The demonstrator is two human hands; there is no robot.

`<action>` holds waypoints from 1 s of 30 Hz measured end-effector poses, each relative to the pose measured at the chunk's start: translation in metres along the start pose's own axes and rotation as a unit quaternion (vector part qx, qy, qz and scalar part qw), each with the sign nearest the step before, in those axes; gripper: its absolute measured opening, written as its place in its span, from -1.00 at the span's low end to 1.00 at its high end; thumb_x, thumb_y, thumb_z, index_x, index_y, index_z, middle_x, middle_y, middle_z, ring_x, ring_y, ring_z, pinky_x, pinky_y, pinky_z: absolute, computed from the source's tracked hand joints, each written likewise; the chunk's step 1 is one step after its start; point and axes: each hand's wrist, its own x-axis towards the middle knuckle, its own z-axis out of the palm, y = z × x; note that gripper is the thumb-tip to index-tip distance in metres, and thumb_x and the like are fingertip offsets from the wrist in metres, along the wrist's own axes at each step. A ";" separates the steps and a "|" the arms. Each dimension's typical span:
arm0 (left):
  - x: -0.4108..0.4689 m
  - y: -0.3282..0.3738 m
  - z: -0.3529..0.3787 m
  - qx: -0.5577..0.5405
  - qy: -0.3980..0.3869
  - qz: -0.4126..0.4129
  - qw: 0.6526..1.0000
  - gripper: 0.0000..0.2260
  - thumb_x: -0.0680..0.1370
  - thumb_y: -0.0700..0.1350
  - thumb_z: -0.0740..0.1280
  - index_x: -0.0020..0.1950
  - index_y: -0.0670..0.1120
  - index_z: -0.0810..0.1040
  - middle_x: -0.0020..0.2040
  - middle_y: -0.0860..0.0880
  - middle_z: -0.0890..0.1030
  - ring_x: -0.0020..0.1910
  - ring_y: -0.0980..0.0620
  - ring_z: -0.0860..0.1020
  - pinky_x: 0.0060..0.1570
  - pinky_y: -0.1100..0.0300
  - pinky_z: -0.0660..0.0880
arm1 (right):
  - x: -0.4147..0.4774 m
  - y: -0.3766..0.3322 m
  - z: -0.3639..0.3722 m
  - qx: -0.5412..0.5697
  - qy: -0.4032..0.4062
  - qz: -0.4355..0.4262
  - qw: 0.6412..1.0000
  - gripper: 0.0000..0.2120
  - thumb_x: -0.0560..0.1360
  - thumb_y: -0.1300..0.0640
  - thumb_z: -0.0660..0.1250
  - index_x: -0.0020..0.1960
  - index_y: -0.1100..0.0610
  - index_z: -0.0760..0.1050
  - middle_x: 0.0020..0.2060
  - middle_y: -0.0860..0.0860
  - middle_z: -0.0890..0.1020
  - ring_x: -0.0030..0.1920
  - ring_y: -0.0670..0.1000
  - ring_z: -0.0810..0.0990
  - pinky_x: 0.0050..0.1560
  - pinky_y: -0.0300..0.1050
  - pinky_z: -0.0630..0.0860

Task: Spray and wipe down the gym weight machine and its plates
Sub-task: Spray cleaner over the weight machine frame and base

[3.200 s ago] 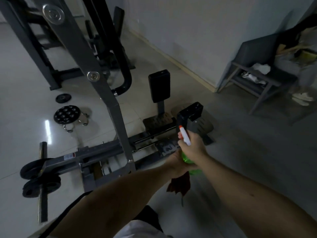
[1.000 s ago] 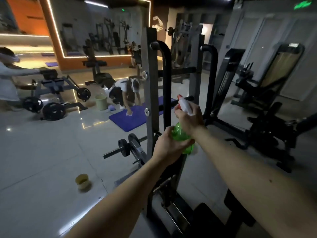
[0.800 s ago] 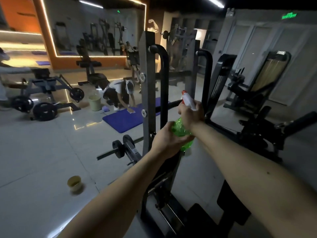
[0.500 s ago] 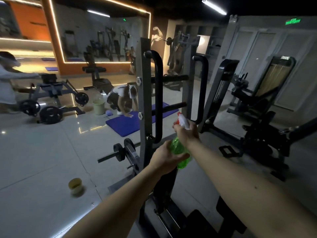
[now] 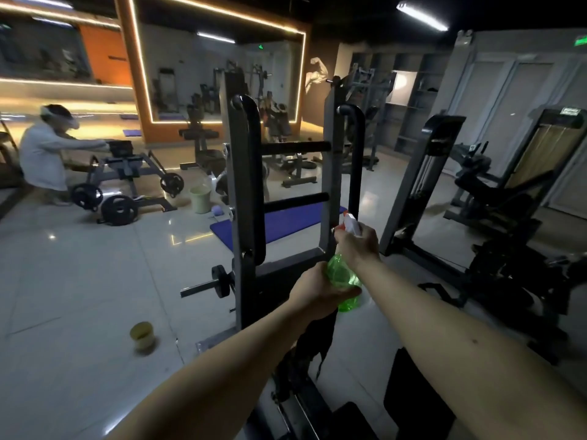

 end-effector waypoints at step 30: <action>0.154 -0.040 0.039 -0.008 -0.094 0.045 0.994 -0.50 0.46 0.23 0.48 0.31 0.04 0.54 0.17 0.01 0.67 0.13 -0.03 0.64 0.11 0.07 0.57 | 0.140 0.047 0.048 -0.088 0.072 0.115 0.987 -0.53 0.61 0.03 0.22 0.49 0.08 0.42 0.35 0.15 0.52 0.21 0.14 0.53 0.20 -0.06 0.43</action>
